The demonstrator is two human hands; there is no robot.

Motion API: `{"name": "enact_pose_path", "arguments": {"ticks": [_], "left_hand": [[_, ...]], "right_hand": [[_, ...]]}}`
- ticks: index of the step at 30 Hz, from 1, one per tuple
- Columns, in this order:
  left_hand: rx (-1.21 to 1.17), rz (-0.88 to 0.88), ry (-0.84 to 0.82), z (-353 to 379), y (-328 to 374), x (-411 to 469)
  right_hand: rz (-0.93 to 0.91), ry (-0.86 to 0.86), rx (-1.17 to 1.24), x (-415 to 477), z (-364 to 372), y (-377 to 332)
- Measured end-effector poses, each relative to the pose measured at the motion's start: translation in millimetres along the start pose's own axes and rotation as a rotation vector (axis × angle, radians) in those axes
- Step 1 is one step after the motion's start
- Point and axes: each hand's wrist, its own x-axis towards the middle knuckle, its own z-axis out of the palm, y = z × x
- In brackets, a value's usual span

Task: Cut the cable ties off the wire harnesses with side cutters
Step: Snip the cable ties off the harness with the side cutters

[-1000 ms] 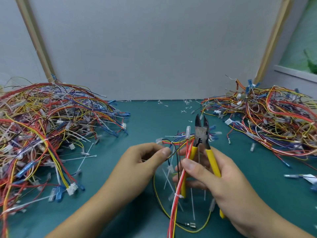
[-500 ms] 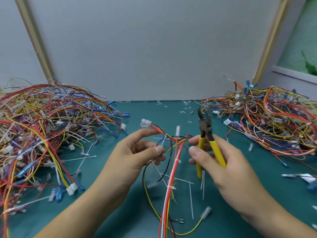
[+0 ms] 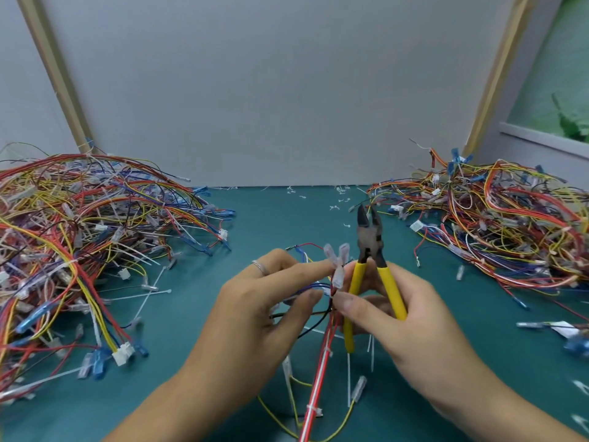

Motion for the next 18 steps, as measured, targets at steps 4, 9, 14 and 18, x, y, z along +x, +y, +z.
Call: {"name": "enact_pose_path", "arguments": {"ticks": [4, 9, 14, 18], "left_hand": [[0.003, 0.027, -0.033, -0.4, 1.1, 0.5], [0.254, 0.011, 0.149, -5.9, 5.6, 2.6], [0.228, 0.437, -0.007, 0.3, 26.1, 1.8], [0.347, 0.322, -0.312, 6.0, 22.9, 1.2]], "right_hand": [[-0.042, -0.088, -0.009, -1.4, 3.1, -2.8], [0.069, 0.09, 0.169, -0.4, 10.1, -0.6], [0.176, 0.231, 0.425, 3.0, 6.4, 1.1], [0.205, 0.222, 0.529, 8.0, 2.4, 0.9]]}}
